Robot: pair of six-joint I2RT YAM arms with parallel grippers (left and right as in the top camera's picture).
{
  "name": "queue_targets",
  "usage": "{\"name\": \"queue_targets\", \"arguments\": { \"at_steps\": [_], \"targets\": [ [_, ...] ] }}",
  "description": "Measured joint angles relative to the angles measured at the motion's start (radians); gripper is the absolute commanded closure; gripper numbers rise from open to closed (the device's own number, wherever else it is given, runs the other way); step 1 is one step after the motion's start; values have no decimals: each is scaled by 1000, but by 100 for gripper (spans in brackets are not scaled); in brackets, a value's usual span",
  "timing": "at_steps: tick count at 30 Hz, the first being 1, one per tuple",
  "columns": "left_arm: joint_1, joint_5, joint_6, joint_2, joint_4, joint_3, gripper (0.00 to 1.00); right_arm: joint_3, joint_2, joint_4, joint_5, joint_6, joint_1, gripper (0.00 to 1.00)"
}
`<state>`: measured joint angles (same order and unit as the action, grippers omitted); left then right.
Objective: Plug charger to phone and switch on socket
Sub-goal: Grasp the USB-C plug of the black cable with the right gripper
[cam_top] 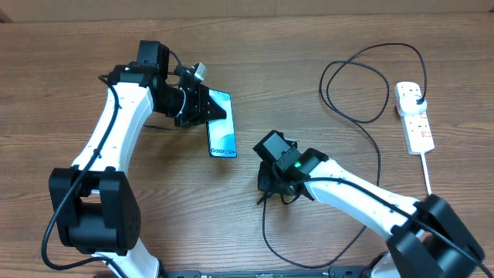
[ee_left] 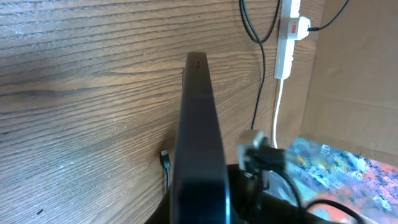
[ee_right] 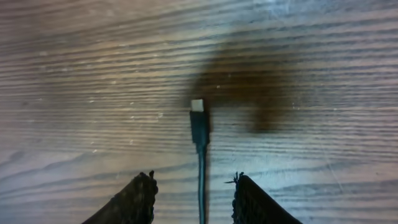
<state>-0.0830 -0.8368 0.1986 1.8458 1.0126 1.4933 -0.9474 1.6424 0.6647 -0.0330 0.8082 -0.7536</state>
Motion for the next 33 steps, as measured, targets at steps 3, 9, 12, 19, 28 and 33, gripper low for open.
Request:
{"name": "queue_targets", "arguments": {
  "at_steps": [3, 9, 12, 19, 28, 33],
  "targets": [
    [4, -2, 0, 0, 1, 0, 96, 0, 38, -8, -1, 2, 0, 63],
    [6, -2, 0, 0, 0, 0, 96, 0, 60, -18, -5, 3, 0, 72],
    [6, -2, 0, 0, -4, 0, 96, 0, 60, -19, -5, 3, 0, 78],
    [6, -2, 0, 0, -16, 0, 96, 0, 81, -27, -8, 3, 0, 81],
    [6, -2, 0, 0, -18, 0, 96, -37, 136, -32, -30, 4, 0, 96],
    [6, -2, 0, 0, -18, 0, 96, -39, 137, -32, -40, 19, 0, 96]
  ]
}}
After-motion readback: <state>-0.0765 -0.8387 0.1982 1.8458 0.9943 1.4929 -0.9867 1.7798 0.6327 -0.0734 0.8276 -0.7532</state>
